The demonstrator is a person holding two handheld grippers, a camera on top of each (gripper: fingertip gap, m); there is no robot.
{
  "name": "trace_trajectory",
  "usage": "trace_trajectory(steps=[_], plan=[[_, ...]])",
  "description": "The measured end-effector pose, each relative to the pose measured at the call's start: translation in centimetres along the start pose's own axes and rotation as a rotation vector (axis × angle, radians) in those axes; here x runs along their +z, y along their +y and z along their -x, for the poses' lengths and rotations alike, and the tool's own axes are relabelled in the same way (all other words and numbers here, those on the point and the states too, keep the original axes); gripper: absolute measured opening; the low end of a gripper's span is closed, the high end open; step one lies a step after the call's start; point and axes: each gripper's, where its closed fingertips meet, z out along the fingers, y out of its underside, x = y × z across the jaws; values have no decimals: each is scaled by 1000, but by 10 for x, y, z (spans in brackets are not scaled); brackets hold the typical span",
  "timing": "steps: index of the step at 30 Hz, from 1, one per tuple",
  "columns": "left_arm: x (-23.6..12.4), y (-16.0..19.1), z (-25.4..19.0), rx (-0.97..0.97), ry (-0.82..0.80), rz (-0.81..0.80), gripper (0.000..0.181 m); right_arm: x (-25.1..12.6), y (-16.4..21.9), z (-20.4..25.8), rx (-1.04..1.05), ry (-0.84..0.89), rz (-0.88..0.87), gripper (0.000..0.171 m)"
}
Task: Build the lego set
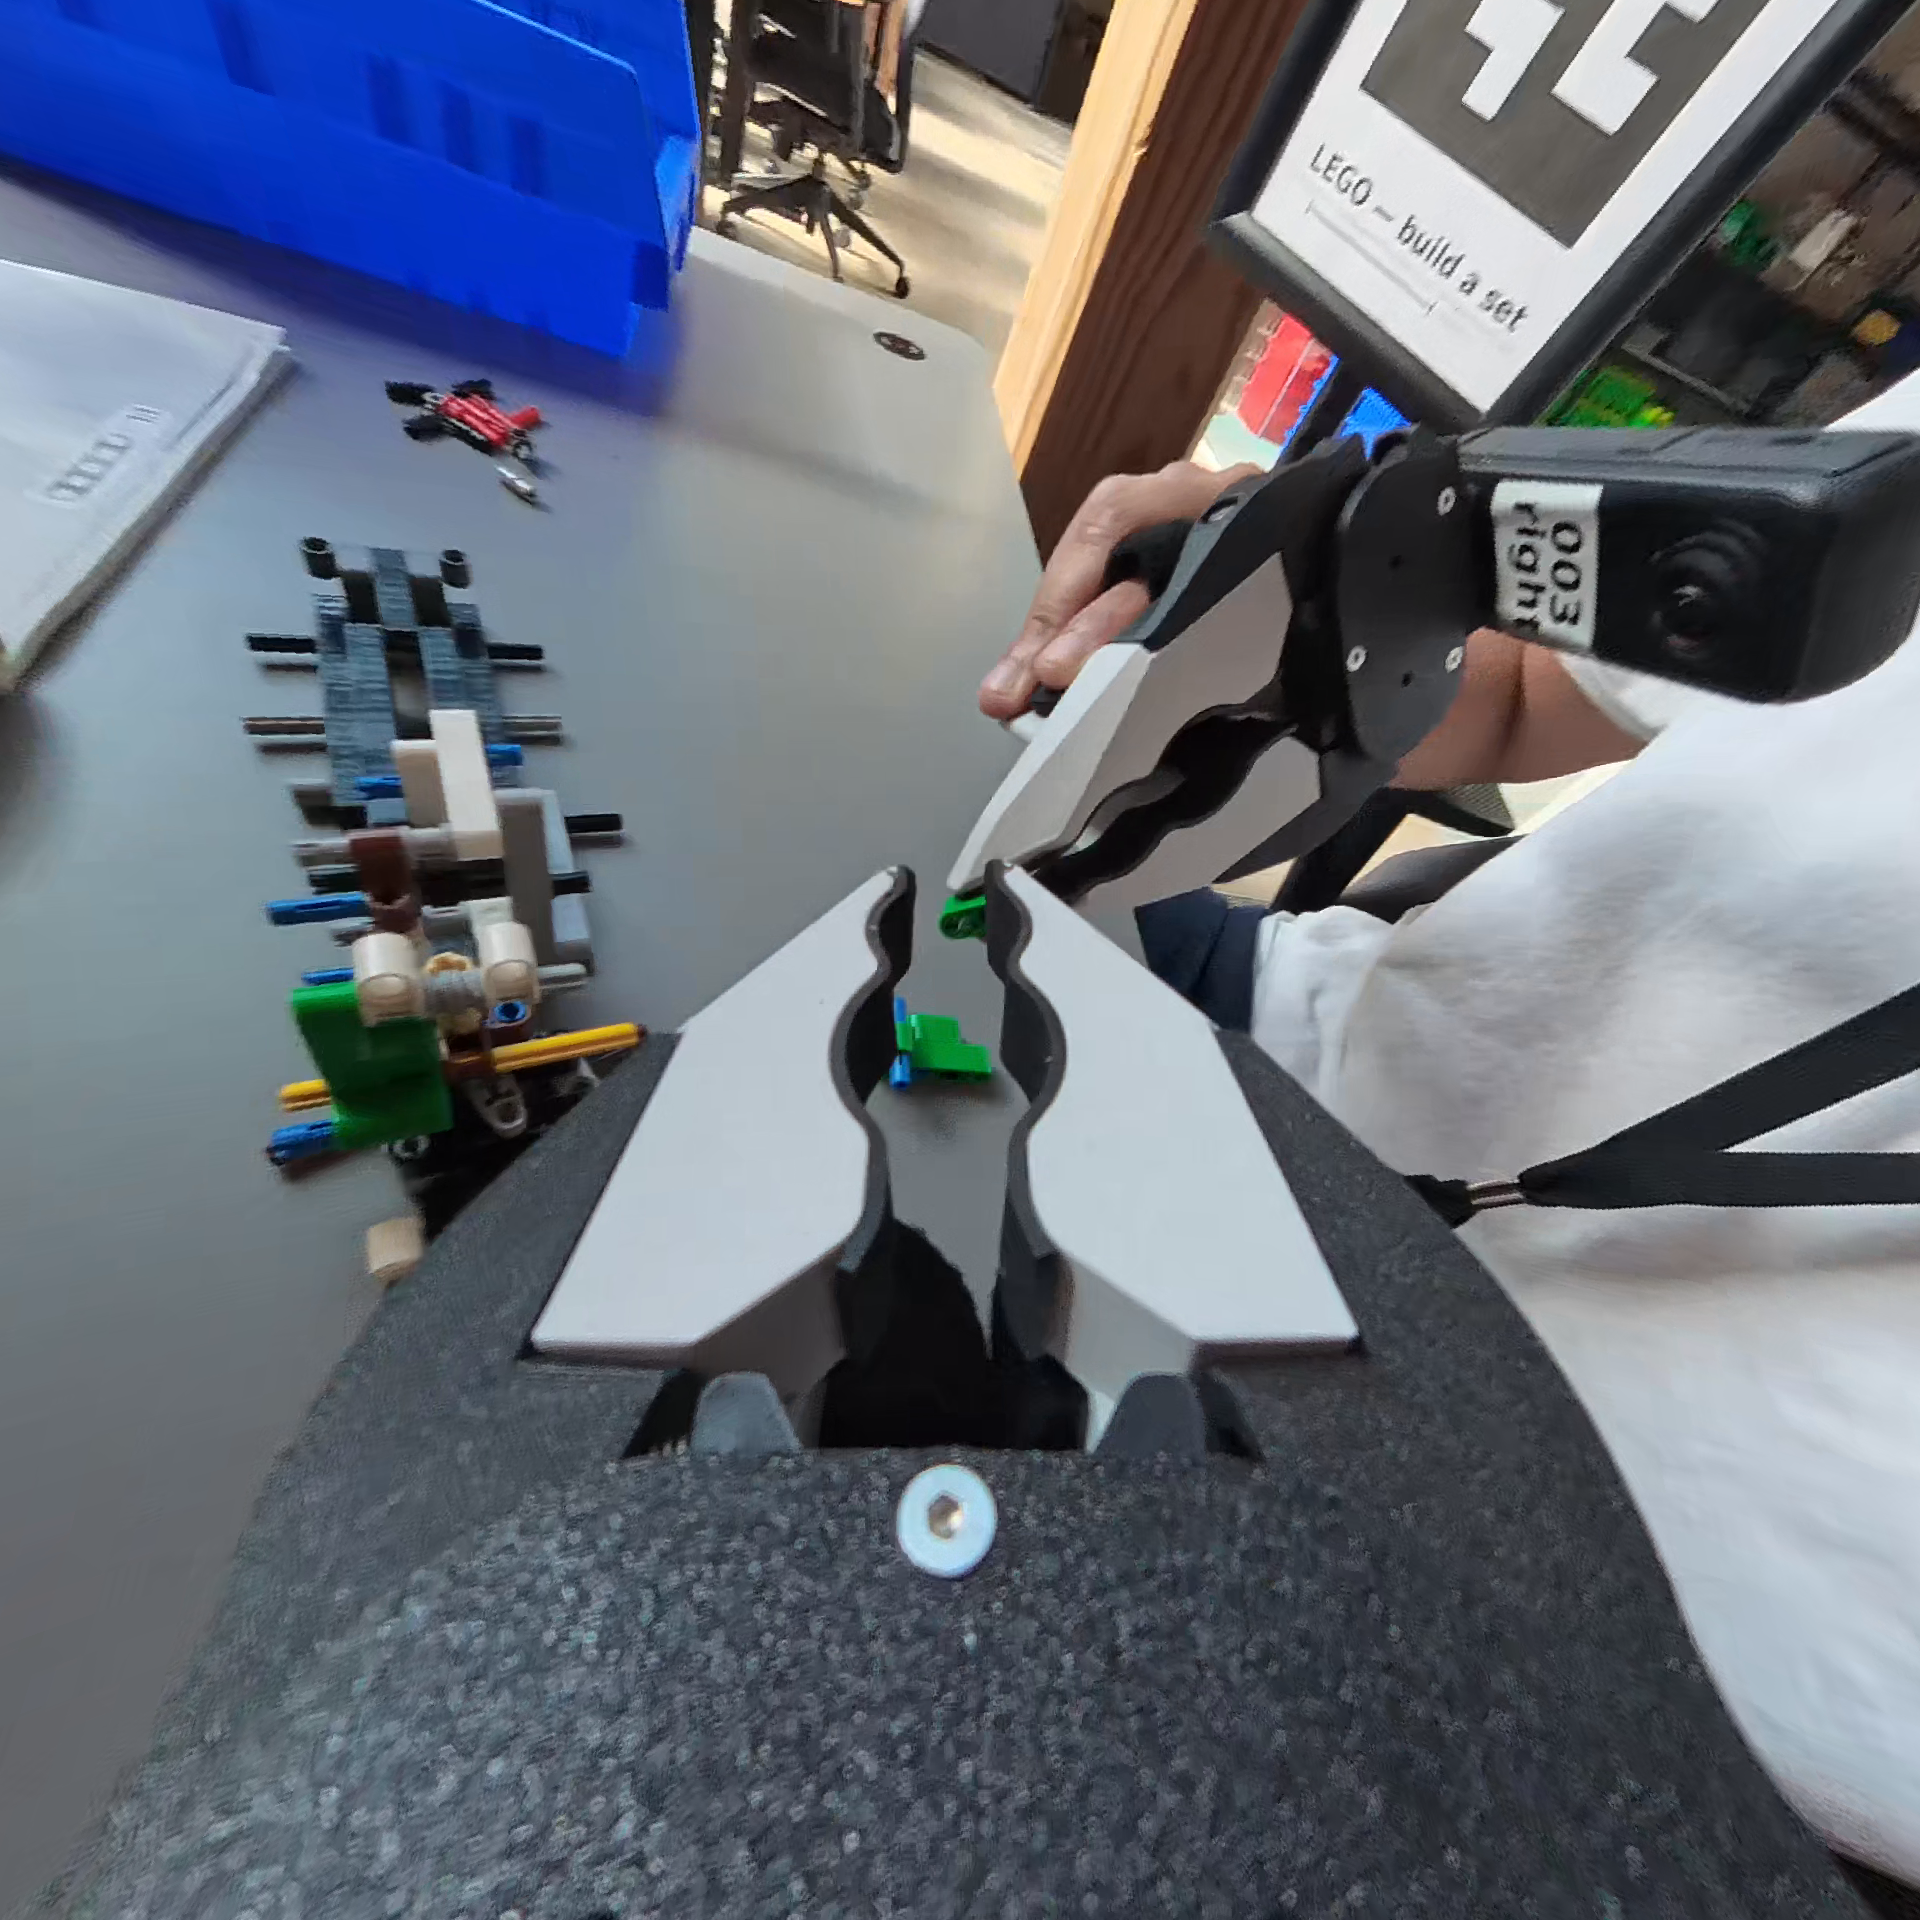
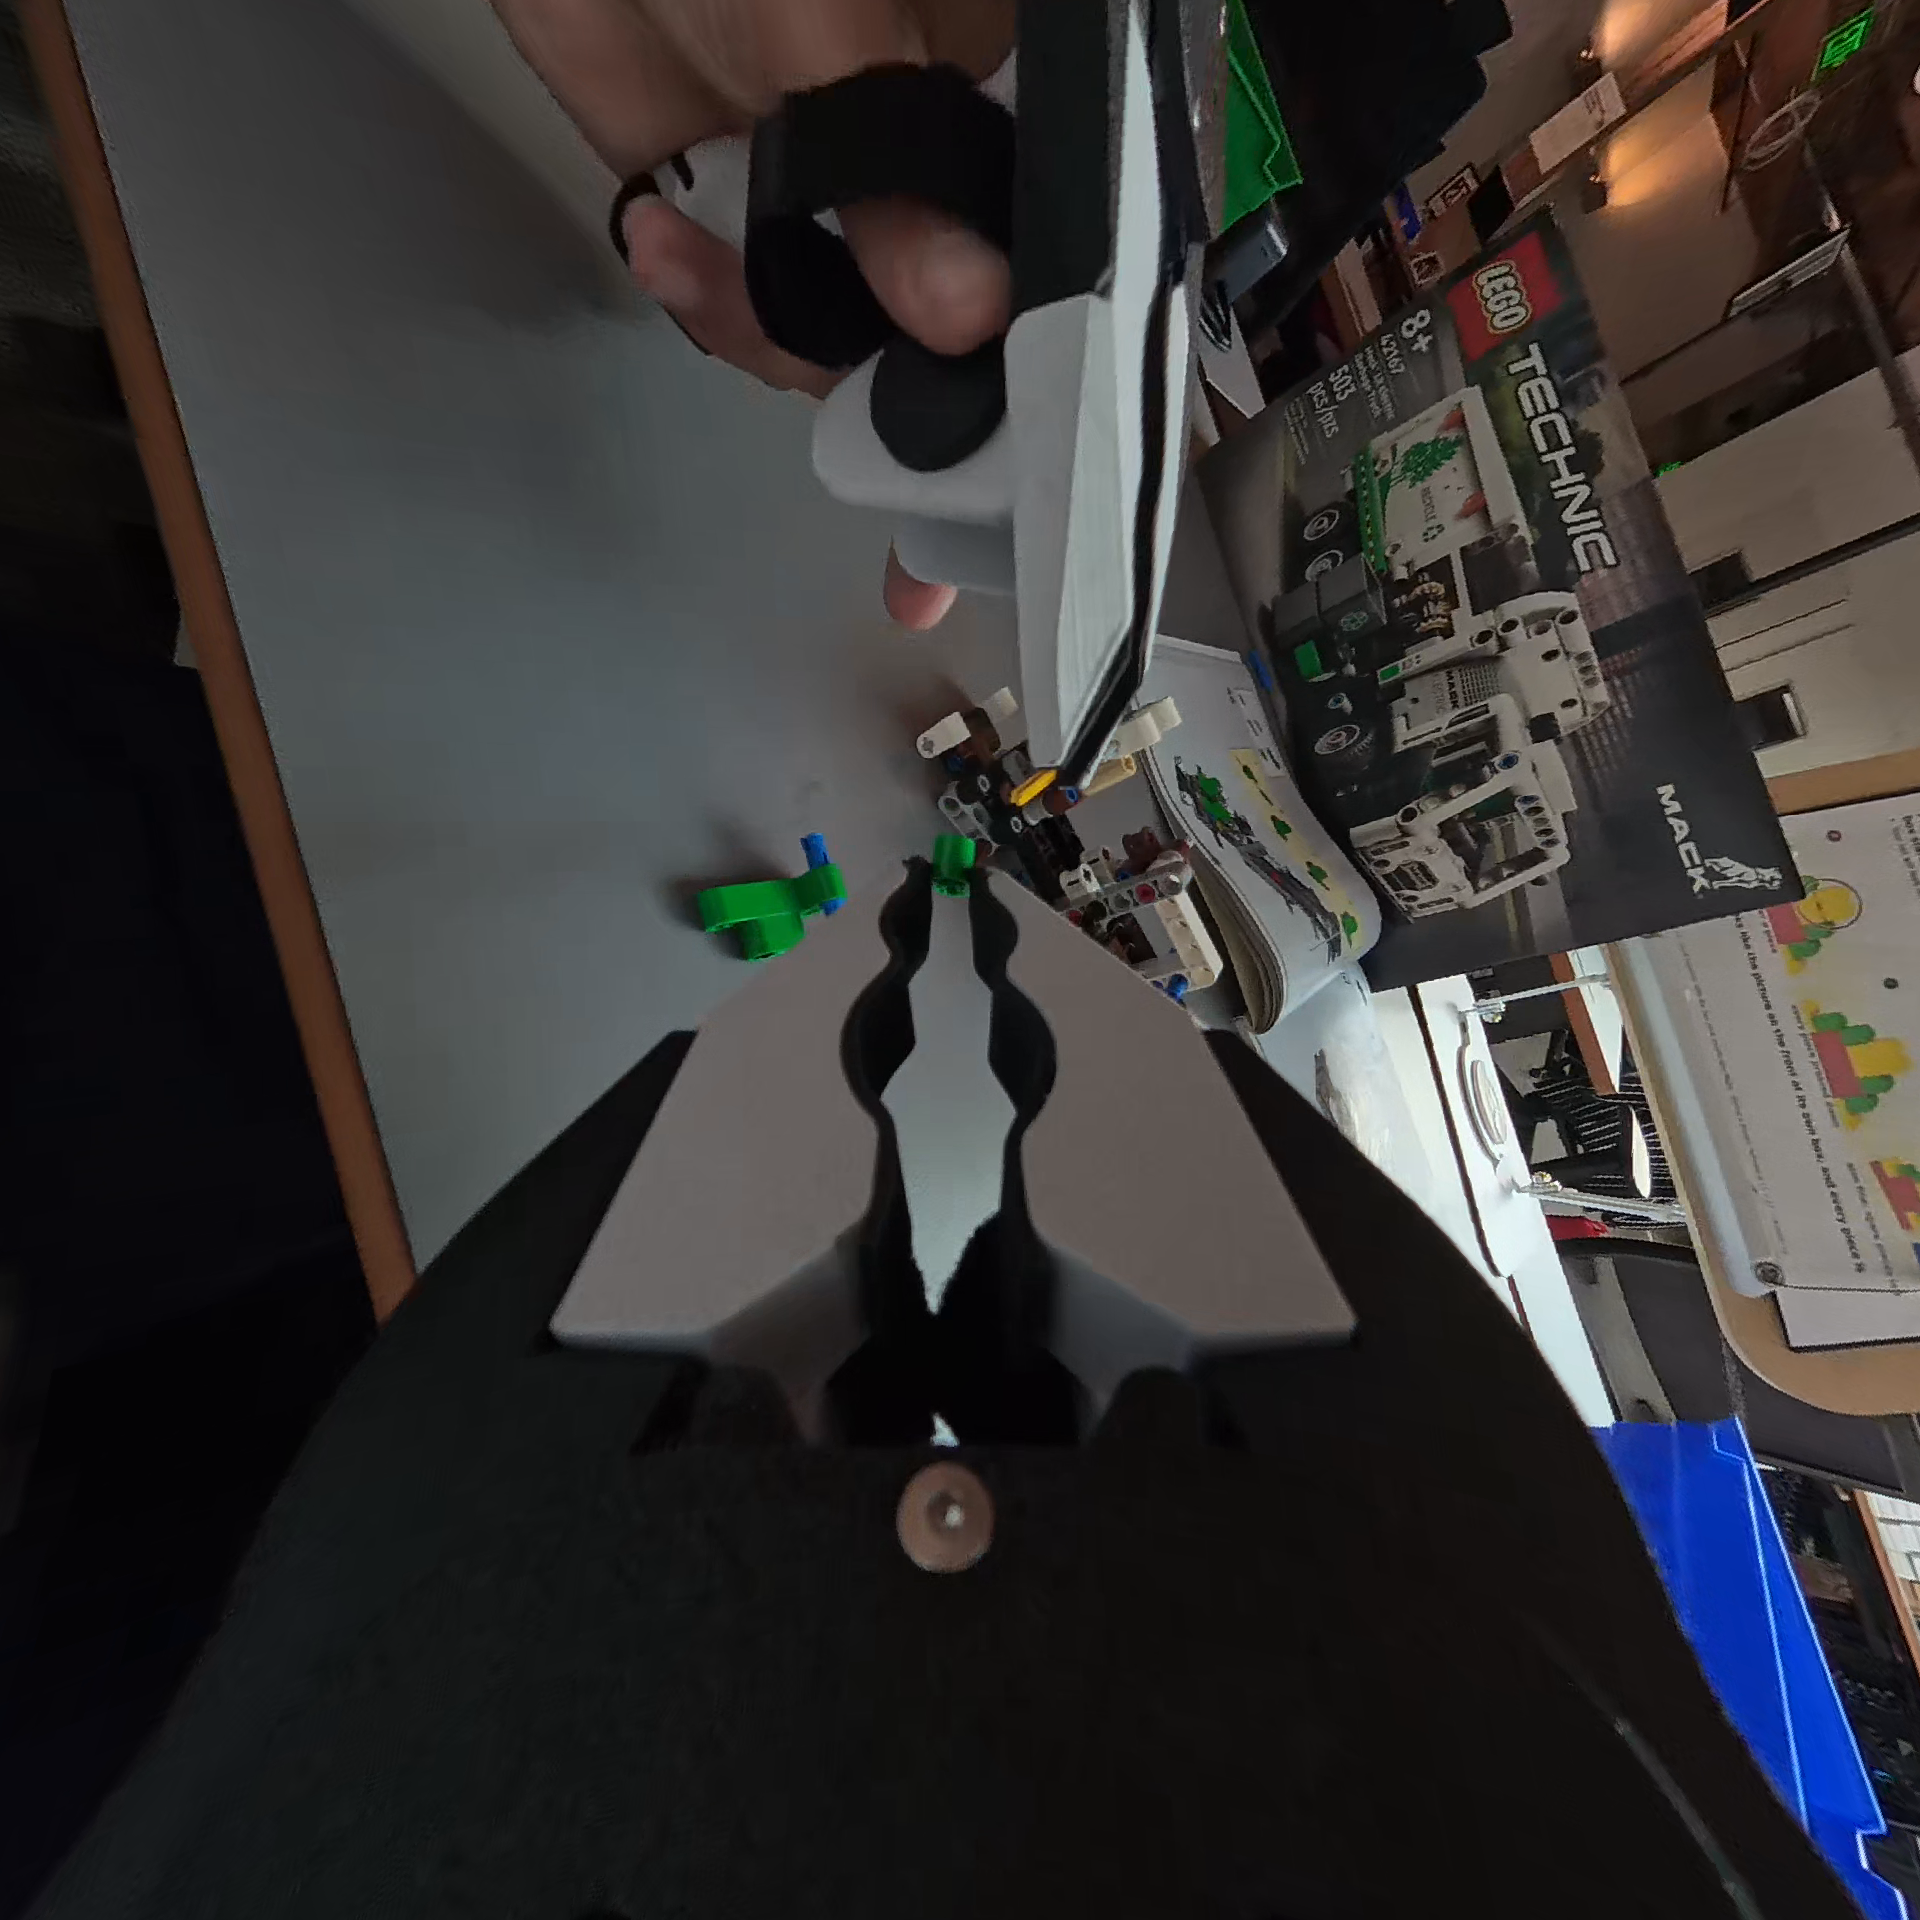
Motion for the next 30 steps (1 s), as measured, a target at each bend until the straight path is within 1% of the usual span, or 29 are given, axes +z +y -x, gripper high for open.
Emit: trace_trajectory(steps=[3,4,7,10,11,12,18,23,24,27,29,30], plan=[[8,11,-5,-56,46,57,25,-3,-5,-8,17,34,-12,6],[11,13,-8,-67,65,63,26,-2,-6,-7,6,32,-4,6],[14,14,-10,-70,69,49,21,0,-5,-6,-62,58,18,6],[14,13,-11,-124,107,41,19,-1,-7,-5,-62,53,10,6],[14,12,-12,-147,121,36,16,-2,-8,-5,-44,48,-7,6],[12,10,-13,-171,149,20,13,-4,-11,-6,-8,51,-42,6],[3,-7,-36,-394,445,-78,13,-20,-34,-12,217,-26,-291,6],[-7,-24,-53,-454,616,-159,13,-33,-55,-22,348,-92,-464,6],[-7,-25,-53,-449,615,-164,13,-33,-56,-22,362,-103,-471,6],[-4,-20,-47,-366,544,-142,13,-29,-50,-21,379,-149,-443,7],[-1,-13,-39,-259,441,-102,13,-27,-38,-21,366,-185,-401,6],[0,-5,-31,-180,367,-58,16,-24,-27,-20,364,-223,-361,6]])
